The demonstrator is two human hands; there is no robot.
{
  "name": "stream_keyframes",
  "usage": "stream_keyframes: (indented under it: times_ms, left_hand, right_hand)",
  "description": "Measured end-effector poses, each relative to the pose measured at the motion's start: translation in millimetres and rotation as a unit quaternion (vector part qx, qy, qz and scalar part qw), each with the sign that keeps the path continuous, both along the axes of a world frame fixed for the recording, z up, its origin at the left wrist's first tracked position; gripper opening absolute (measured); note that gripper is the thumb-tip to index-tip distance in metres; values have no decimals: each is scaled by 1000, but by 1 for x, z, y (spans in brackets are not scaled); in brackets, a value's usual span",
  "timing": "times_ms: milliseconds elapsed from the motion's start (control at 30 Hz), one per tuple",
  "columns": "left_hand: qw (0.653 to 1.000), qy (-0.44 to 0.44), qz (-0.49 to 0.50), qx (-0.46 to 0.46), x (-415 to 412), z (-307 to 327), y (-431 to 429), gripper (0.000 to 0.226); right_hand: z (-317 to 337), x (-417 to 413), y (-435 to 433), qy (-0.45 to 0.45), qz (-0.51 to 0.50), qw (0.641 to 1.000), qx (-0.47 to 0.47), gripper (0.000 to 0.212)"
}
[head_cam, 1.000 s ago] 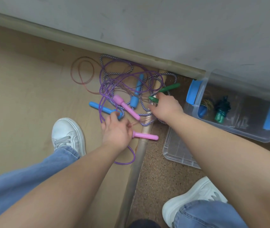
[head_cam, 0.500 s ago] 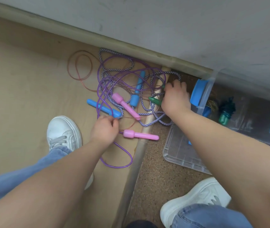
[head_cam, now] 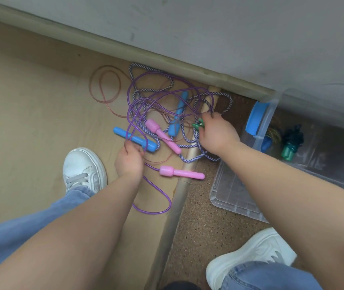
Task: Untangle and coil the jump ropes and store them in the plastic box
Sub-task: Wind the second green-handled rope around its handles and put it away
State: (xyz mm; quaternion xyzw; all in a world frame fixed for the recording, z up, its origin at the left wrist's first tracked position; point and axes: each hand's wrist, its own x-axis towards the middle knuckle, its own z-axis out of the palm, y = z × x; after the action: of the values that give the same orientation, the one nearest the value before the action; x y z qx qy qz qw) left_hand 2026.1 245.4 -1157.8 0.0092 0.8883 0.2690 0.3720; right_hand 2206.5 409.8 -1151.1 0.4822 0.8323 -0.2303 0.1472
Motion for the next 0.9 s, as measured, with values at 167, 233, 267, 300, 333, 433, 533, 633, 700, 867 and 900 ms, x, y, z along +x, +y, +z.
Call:
stream_keyframes:
  times_ms: [167,233,267,300,333,433,533,633,700,867,900]
  left_hand:
    - [985,9,-174,-11,11,5,-4,21]
    - [977,34,-209,-1,15,5,-6,27]
    - [977,47,-209,-4,17,7,-5,36]
    - [978,53,-200,-15,19,8,-4,43]
    - [981,51,-184,-30,21,12,-2,51]
    - [986,54,-152,-43,30,32,8,73]
    - [953,126,-272,39,41,58,16,85]
    - [867,200,-436,136,53,91,27,76]
    - [805,227,-526,152,62,117,37,57]
    - [737,205,-625,157,82,176,37,24]
    - [736,193,-624,178,84,186,34,22]
  right_hand:
    - [-2,-6,-2,-52,8,999,11,34]
    - [4,-11,-2,-48,11,999,9,29]
    - [9,-12,-2,-41,7,999,6,30]
    - [16,-13,-2,-34,1,999,2,31]
    - [24,-12,-2,-26,-4,1000,-5,32]
    - [52,-8,-7,-5,-6,998,-66,39]
    - [83,2,-18,17,33,990,-135,29]
    - [123,15,-30,20,60,989,-134,23]
    - [153,24,-39,22,68,992,-103,27]
    - [220,55,-56,7,65,996,-61,20]
    - [234,61,-60,10,55,997,-56,23]
